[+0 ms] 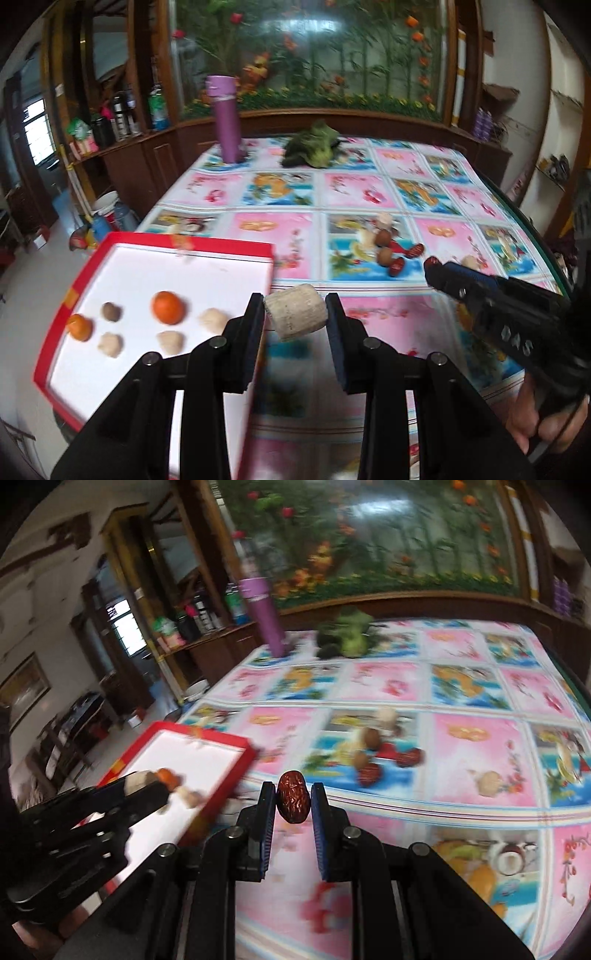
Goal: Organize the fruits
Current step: 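Grasp a red date with the right tool while the left tool grasps a beige cylinder, then carry the date and beige cylinder over the white tray and open both tools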
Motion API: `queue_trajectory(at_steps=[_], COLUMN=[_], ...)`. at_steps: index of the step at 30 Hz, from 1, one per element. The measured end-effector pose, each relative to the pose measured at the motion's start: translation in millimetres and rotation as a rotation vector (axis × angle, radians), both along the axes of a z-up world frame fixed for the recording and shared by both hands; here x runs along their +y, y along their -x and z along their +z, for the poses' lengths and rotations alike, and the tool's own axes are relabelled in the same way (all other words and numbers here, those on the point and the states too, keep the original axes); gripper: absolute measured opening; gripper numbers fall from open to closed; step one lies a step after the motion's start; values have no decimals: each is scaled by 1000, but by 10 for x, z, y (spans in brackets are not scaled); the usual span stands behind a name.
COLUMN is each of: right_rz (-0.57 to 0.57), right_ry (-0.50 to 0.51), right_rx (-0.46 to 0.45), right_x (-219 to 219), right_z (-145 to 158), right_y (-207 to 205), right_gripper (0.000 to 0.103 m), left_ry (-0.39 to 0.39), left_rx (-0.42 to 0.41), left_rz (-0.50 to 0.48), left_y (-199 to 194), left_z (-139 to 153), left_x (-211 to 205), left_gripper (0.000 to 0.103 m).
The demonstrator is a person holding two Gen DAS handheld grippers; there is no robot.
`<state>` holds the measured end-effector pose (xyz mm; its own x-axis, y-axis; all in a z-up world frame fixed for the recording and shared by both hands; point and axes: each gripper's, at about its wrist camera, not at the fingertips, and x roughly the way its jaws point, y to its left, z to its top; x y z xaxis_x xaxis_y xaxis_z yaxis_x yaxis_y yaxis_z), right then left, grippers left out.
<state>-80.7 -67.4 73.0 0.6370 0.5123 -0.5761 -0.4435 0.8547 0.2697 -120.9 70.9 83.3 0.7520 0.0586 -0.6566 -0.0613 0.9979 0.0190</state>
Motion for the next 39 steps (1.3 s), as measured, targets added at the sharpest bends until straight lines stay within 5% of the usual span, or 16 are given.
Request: queue_trajectory(at_steps=[20,39], right_rz=[213,258], right_ry=[97,137], right_rx=[29,186], right_x=[1289,1711], right_z=[-77,-428], right_y=[209,103], right_gripper=[18,17], left_ry=[49,53], left_rx=[-38,42], left_rz=[224,338], left_y=[396,469], left_z=[-98,-404], left_x=[1116,1771], left_gripper=[36,36])
